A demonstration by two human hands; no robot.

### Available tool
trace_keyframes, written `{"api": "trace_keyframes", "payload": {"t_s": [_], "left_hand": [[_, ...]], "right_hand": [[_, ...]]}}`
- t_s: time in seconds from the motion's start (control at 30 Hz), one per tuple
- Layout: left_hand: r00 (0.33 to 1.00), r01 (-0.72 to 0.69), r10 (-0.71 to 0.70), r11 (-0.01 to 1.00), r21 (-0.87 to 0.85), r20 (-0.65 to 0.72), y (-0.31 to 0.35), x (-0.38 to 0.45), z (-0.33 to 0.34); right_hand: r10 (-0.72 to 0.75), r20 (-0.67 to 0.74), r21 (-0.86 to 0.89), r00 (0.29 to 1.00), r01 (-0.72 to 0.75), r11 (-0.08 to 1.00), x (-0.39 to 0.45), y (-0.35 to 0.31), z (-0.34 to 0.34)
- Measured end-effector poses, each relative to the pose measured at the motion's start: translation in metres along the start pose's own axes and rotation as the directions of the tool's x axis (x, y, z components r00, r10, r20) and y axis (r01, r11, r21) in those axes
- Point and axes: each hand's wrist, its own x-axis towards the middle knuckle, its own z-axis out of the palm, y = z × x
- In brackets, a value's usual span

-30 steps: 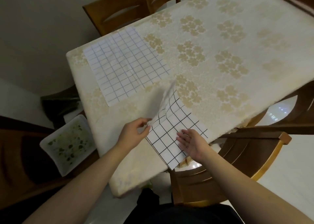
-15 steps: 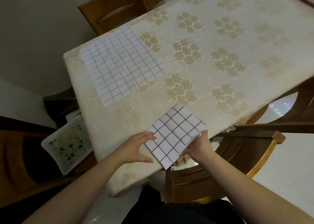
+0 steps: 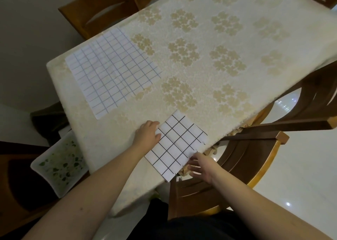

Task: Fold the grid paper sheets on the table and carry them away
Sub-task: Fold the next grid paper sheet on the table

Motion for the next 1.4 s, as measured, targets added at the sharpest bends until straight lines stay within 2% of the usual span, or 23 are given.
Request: {"api": "trace_keyframes", "payload": {"t_s": [0.1,0.27,0.47,0.57,0.67,0.77,0.9,1.13,1.2,1.3,1.4], "left_hand": [[0.991,0.133,-0.133,0.991,-0.008,0.026,0.010,0.013,-0.006],[0.954,0.244,-0.240,0.970,-0.003,0.181,0.021,0.027,-0.015],[0.964,0.238,-0.196,0.937,-0.256,0.181,0.019,0.022,-0.016],[0.949,0.273,-0.196,0.901,-0.337,0.247,0.018,0.014,-0.020],[0.924,0.332,-0.219,0.867,-0.372,0.313,0.016,0.009,-0.019],[0.920,0.331,-0.202,0.861,-0.387,0.337,0.012,0.005,-0.014],[0.922,0.339,-0.213,0.846,-0.412,0.322,0.009,0.000,-0.009],[0.944,0.319,-0.220,0.800,-0.508,0.246,0.002,-0.010,-0.005],[0.937,0.345,-0.244,0.751,-0.563,0.248,-0.003,-0.011,-0.006],[0.908,0.420,-0.260,0.583,-0.696,0.330,-0.017,-0.017,-0.014],[0.897,0.442,-0.205,0.435,-0.785,0.392,-0.035,-0.029,-0.025]], "right_hand": [[0.024,0.009,-0.038,1.000,-0.024,0.999,0.002,0.004,-0.001],[0.021,-0.011,-0.036,1.000,-0.021,0.999,0.009,0.008,0.000],[-0.003,-0.027,-0.052,1.000,0.001,0.999,0.008,0.010,0.000],[-0.047,-0.070,-0.054,0.996,0.043,0.998,0.010,0.012,0.003],[-0.085,-0.084,-0.014,0.993,0.084,0.996,0.006,0.011,0.007],[-0.121,-0.080,-0.003,0.989,0.121,0.993,0.006,0.010,0.007],[-0.223,-0.087,0.008,0.971,0.225,0.974,0.006,0.012,0.010],[-0.391,-0.017,0.038,0.920,0.391,0.919,-0.010,0.004,0.019],[-0.425,-0.006,0.021,0.905,0.425,0.905,-0.016,0.002,0.024],[-0.465,0.008,-0.016,0.885,0.465,0.885,-0.022,0.002,0.032],[-0.491,0.008,-0.073,0.871,0.490,0.869,-0.026,0.001,0.042]]}}
